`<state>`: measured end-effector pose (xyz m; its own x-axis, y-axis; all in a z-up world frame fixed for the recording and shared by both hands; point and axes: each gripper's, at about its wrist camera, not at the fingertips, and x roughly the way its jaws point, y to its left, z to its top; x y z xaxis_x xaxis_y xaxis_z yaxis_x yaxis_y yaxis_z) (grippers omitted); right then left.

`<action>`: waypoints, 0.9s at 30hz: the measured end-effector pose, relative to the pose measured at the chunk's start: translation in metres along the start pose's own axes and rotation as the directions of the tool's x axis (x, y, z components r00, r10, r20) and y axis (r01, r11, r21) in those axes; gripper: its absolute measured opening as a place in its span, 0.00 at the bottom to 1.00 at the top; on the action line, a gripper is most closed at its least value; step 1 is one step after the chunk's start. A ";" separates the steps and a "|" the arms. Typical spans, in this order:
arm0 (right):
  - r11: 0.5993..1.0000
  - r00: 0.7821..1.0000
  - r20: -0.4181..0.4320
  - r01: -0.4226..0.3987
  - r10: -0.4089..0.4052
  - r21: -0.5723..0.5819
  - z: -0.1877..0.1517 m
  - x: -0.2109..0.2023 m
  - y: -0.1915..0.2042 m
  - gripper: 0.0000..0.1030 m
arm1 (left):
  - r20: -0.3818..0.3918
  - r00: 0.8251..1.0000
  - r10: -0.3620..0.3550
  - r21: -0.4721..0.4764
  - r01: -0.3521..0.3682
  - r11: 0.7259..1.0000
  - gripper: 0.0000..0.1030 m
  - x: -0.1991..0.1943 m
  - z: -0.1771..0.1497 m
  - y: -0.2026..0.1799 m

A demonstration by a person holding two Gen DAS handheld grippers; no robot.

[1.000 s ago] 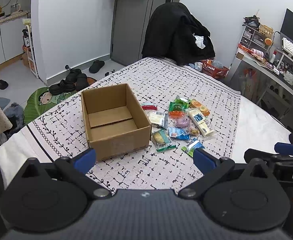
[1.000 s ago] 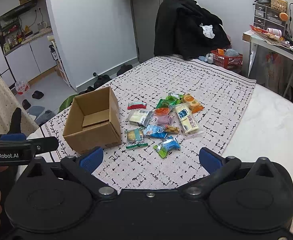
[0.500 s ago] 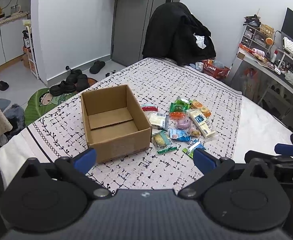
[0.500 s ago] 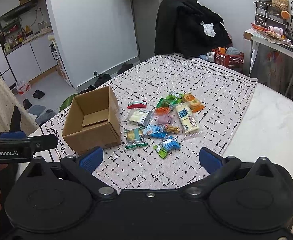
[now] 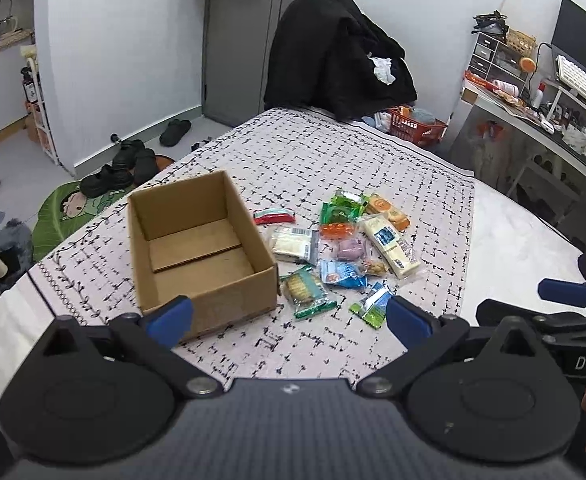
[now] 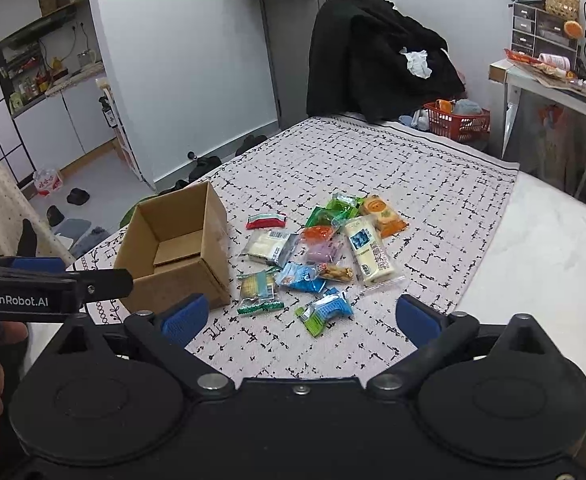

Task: Organize snacks
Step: 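Reach the right gripper to the blue-wrapped snack and grasp it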

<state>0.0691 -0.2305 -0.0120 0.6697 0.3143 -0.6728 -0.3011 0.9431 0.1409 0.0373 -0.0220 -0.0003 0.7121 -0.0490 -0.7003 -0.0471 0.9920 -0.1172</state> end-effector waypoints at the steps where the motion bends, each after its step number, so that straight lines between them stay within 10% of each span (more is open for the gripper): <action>1: 1.000 1.000 -0.006 -0.005 0.005 0.007 0.000 0.004 -0.003 0.92 | 0.002 1.000 -0.005 0.004 0.005 1.000 0.99 0.003 0.001 -0.001; 27: 0.925 0.981 -0.170 -0.017 0.088 0.379 -0.004 0.108 -0.066 0.64 | -0.100 0.994 -0.052 -0.106 0.041 0.994 0.73 0.104 0.001 -0.008</action>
<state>0.1584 -0.2590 -0.0970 0.5151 0.3733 -0.7715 -0.0329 0.9081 0.4175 0.1126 -0.0350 -0.0718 0.6401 -0.1116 -0.7602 -0.0915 0.9713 -0.2197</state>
